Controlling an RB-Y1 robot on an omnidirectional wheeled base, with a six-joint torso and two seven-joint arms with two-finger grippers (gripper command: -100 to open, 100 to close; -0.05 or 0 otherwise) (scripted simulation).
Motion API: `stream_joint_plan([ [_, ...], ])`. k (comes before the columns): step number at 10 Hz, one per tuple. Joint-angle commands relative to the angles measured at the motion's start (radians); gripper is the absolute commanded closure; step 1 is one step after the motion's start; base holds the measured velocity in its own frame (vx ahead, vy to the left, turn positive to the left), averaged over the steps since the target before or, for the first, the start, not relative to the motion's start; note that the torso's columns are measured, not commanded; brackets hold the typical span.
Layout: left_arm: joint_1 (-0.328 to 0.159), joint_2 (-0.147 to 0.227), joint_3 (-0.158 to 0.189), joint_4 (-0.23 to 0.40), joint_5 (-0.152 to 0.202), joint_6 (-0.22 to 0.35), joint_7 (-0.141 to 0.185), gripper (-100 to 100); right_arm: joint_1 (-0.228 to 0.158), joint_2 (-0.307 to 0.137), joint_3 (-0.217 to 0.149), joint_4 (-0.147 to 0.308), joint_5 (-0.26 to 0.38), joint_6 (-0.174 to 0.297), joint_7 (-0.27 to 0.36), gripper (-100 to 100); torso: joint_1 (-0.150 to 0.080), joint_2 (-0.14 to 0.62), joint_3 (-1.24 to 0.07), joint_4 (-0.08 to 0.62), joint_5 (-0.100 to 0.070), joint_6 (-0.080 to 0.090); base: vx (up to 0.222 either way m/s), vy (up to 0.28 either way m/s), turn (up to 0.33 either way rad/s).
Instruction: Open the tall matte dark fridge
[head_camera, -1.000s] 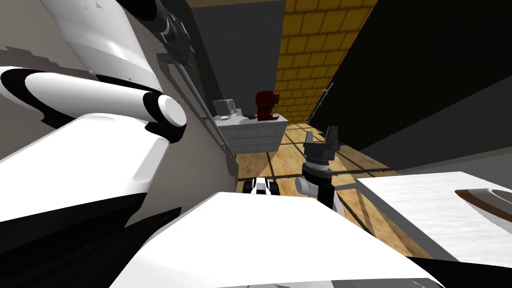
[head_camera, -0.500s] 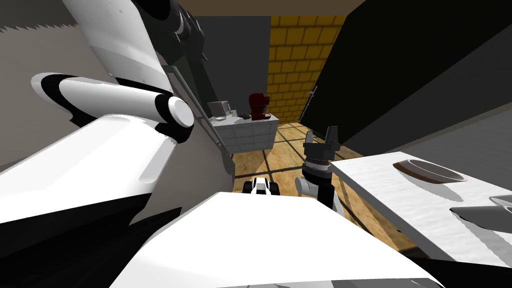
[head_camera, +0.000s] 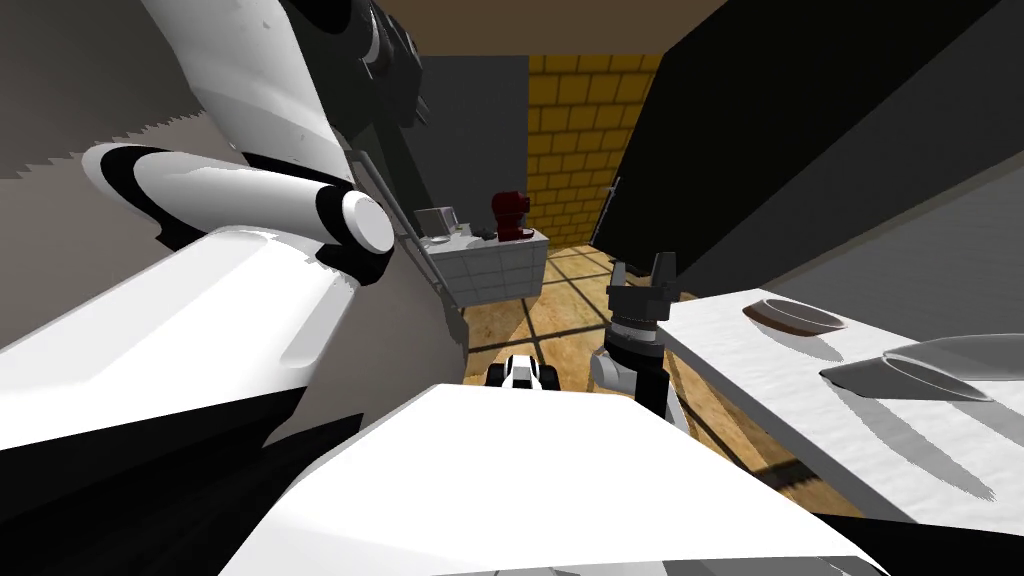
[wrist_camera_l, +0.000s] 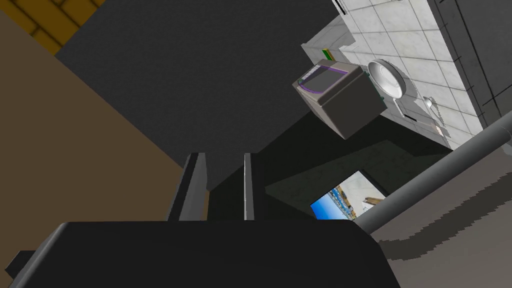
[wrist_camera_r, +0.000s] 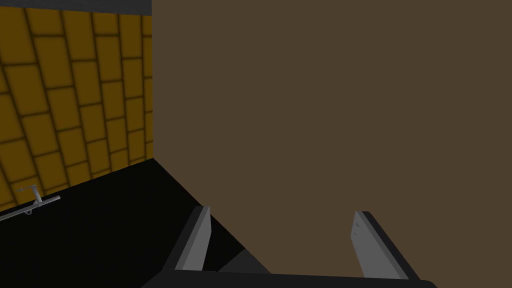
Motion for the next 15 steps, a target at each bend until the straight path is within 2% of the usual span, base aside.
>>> stream_joint_plan([
  [1, 0.009, 0.031, 0.002, 0.019, -0.027, -0.019, 0.016, -100, 0.000, 0.000, 0.000, 0.000, 0.000, 0.000, 0.000, 0, -0.002, 0.000, 0.000, 0.000, -0.001, 0.001, 0.177, 0.108, 0.087],
  [5, 0.045, 0.095, 0.008, 0.044, -0.085, -0.059, 0.051, -100, 0.000, 0.000, 0.000, 0.000, 0.000, 0.000, 0.000, 0, -0.011, 0.015, 0.010, 0.005, -0.004, 0.001, 0.177, 0.108, 0.137],
  [10, 0.087, 0.170, 0.014, 0.073, -0.152, -0.105, 0.093, -100, 0.000, 0.000, 0.000, 0.000, 0.000, 0.000, 0.000, 0, -0.008, 0.012, 0.007, 0.004, -0.003, 0.001, 0.177, 0.099, 0.126],
  [12, 0.089, 0.163, 0.015, 0.065, -0.145, -0.101, 0.090, -100, 0.000, 0.000, 0.000, 0.000, 0.000, 0.000, 0.000, 0, -0.015, 0.016, 0.010, 0.005, -0.005, 0.002, 0.046, 0.015, 0.020],
  [13, 0.089, 0.164, 0.015, 0.065, -0.145, -0.100, 0.089, 100, 0.000, 0.000, 0.000, 0.000, 0.000, 0.000, 0.000, 0, -0.014, 0.016, 0.010, 0.005, -0.006, 0.003, 0.003, 0.004, 0.015],
  [14, 0.084, 0.138, 0.021, 0.057, -0.120, -0.096, 0.083, 100, 0.000, 0.000, 0.000, 0.000, 0.000, 0.000, 0.000, 0, -0.013, 0.014, 0.009, 0.005, -0.006, 0.003, -0.067, -0.032, -0.125],
  [15, 0.084, 0.138, 0.021, 0.057, -0.120, -0.096, 0.083, 100, -0.001, 0.000, 0.000, 0.000, 0.000, 0.000, 0.000, 0, -0.017, 0.015, 0.010, 0.002, -0.006, 0.006, -0.123, -0.064, -0.115],
])
